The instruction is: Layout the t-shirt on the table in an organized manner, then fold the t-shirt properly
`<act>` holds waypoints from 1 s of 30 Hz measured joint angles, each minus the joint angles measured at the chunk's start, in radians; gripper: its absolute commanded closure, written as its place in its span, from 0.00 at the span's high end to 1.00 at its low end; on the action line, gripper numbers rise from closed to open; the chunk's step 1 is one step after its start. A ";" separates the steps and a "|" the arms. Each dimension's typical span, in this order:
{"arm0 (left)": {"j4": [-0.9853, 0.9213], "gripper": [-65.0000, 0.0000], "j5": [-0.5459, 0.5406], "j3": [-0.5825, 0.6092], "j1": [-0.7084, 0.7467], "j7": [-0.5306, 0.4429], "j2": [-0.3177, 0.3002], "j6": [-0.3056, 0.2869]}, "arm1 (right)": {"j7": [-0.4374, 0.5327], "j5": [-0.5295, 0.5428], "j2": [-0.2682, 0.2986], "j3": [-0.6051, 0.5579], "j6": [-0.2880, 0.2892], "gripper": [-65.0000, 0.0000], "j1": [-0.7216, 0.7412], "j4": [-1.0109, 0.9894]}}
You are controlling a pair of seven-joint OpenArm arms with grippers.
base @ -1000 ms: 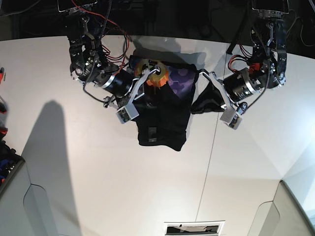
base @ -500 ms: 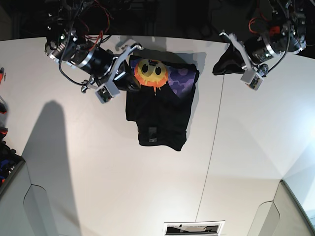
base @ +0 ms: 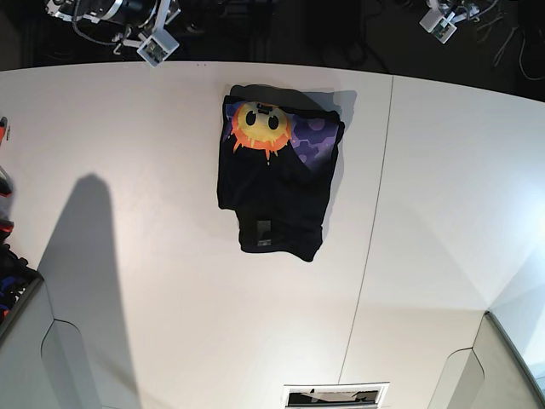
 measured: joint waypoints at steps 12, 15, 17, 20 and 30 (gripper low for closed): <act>-0.403 0.00 0.014 0.157 -0.106 -0.042 -0.039 -0.003 | -0.188 0.008 -0.001 0.000 0.000 0.00 -0.226 -0.072; -0.559 0.00 0.103 0.250 -0.206 -0.039 -0.039 0.022 | -0.246 0.003 -0.023 0.000 -0.030 0.00 -0.222 -0.148; -0.666 0.00 0.160 0.328 -0.277 -0.033 -0.039 0.061 | -0.246 -0.005 -0.031 0.000 -0.053 0.00 -0.217 -0.221; -0.808 0.00 0.180 0.466 -0.401 -0.053 -0.032 0.180 | -0.250 -0.045 -0.048 0.000 -0.071 0.00 -0.171 -0.370; -1.221 0.00 0.332 0.770 -0.697 -0.095 0.050 0.339 | -0.307 -0.064 -0.082 0.000 -0.112 0.00 0.205 -1.012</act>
